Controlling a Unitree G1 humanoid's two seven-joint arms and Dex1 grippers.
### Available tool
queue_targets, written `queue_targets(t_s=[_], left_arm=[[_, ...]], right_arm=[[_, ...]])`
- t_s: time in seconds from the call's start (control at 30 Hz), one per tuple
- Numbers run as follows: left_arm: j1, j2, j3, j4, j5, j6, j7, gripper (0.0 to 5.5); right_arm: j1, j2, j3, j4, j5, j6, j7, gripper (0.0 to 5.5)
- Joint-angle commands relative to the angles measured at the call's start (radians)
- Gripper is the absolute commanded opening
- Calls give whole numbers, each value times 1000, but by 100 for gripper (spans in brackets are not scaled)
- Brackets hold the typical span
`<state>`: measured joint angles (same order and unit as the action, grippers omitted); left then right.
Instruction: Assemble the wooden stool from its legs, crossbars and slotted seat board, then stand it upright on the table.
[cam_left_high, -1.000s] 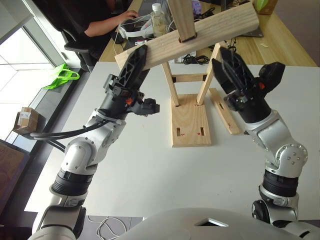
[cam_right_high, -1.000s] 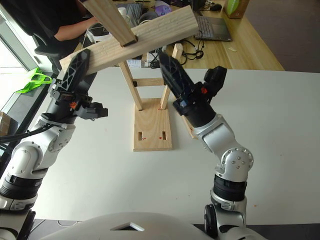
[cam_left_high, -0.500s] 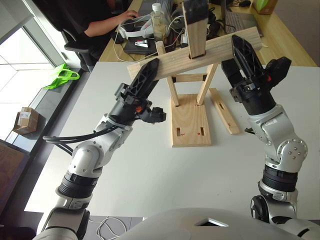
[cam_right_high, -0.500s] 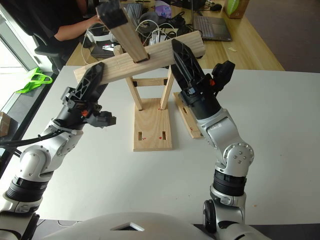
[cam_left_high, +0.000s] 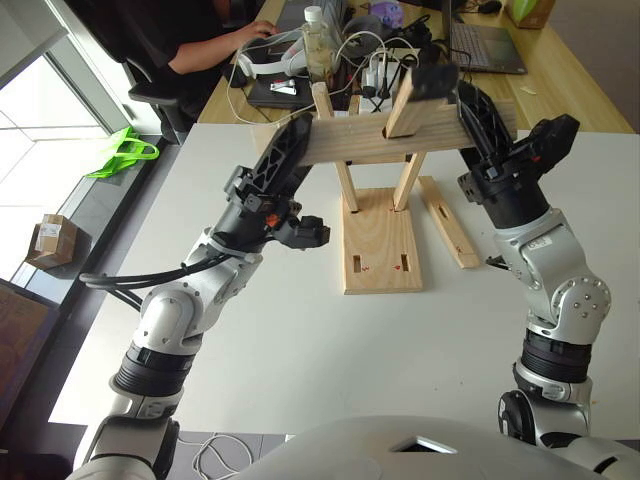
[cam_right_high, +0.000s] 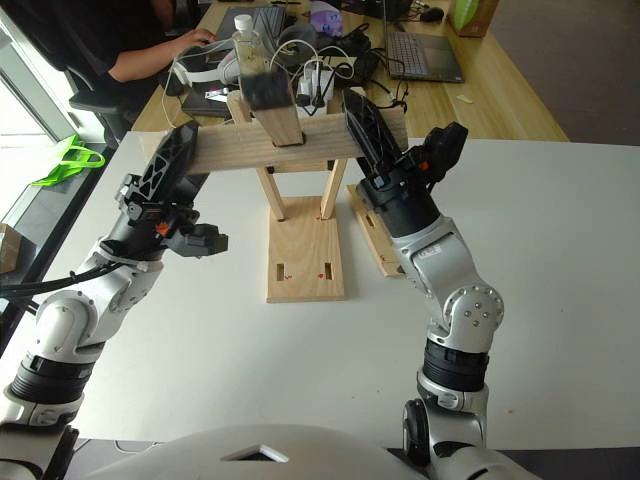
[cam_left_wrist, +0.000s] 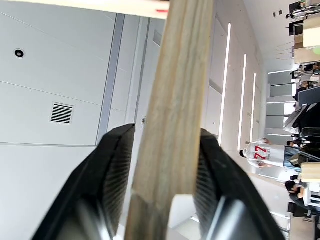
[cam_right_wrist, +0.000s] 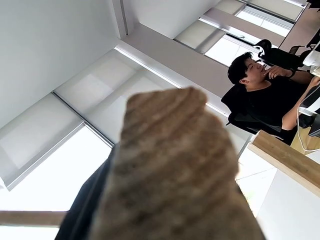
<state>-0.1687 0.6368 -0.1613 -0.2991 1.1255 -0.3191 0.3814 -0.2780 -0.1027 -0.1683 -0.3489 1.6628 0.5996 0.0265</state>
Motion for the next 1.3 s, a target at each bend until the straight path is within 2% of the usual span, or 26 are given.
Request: queue_targets(t_s=[0.03,0.2,0.43,0.57,0.63,0.8,0.93,1.03,1.13,1.3], left_arm=[[8,18,14,-22,-6,-14,-20,239],[8,8,15,-12,6,4,-36,310],[89,65,8,85,-185,-82,-188,312],[140,118,61,175,-350,-122,-276,312],[165,95,124,218,-478,-92,-304,312],[176,-64,277,180,-821,98,-354,312],[123,-343,393,8,-1260,436,-298,312],[131,-485,406,-115,-1466,627,-235,312],[168,-555,405,-198,-1531,733,-184,312],[223,-586,356,-257,-1474,771,-161,312]], right_arm=[[-10,6,-1,12,-23,-15,-35,99],[-14,9,-8,27,-44,-22,-51,99],[-58,11,-99,170,-180,-119,-146,98],[-28,-15,-150,195,-197,-107,-162,98],[24,-52,-159,177,-204,-65,-151,98],[154,-158,-168,132,-218,48,-121,98],[198,-245,-169,123,-240,126,-81,98],[212,-300,-163,102,-266,169,-56,98],[228,-334,-167,82,-284,199,-37,98],[235,-359,-158,70,-362,199,-8,98]])
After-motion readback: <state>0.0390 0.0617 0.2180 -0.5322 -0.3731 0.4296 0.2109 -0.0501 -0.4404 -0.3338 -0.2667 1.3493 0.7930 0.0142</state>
